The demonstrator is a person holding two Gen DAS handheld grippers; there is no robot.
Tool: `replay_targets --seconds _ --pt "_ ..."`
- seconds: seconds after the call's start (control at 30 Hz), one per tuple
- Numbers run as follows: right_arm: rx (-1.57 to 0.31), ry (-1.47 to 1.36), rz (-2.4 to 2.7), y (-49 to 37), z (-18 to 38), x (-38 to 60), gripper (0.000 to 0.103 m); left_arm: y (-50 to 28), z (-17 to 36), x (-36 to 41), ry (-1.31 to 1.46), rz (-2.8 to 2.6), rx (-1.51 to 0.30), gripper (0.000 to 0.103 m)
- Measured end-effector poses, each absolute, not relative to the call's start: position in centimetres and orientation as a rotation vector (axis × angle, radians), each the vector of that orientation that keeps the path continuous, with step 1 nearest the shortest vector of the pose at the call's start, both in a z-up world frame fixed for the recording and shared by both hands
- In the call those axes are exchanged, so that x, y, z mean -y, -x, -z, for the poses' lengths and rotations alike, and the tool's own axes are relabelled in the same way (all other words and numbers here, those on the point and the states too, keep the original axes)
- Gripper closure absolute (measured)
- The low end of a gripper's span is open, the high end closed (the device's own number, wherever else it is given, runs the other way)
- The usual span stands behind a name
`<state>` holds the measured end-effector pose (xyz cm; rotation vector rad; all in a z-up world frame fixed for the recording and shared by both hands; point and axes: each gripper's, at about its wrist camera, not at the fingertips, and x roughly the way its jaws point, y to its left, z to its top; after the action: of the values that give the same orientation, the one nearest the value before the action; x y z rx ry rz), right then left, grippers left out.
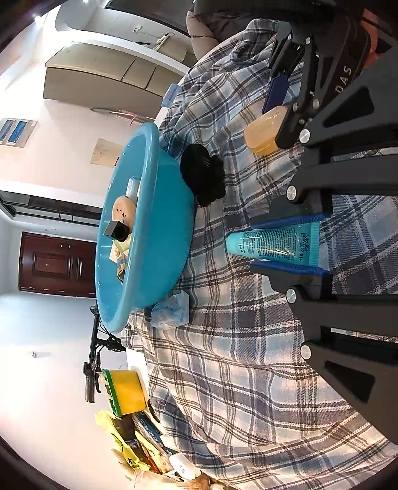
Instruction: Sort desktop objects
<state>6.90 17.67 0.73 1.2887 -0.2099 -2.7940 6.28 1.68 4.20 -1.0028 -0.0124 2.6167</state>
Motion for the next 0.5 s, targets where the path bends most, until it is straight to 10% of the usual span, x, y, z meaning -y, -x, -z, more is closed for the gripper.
replay_targets --seconds 0.5 --pt "0.213 -1.205 2.829 -7.42 -1.62 -17.46 0.062 -6.62 -4.52 -1.80 0.988 -2.612 0.008 0.080"
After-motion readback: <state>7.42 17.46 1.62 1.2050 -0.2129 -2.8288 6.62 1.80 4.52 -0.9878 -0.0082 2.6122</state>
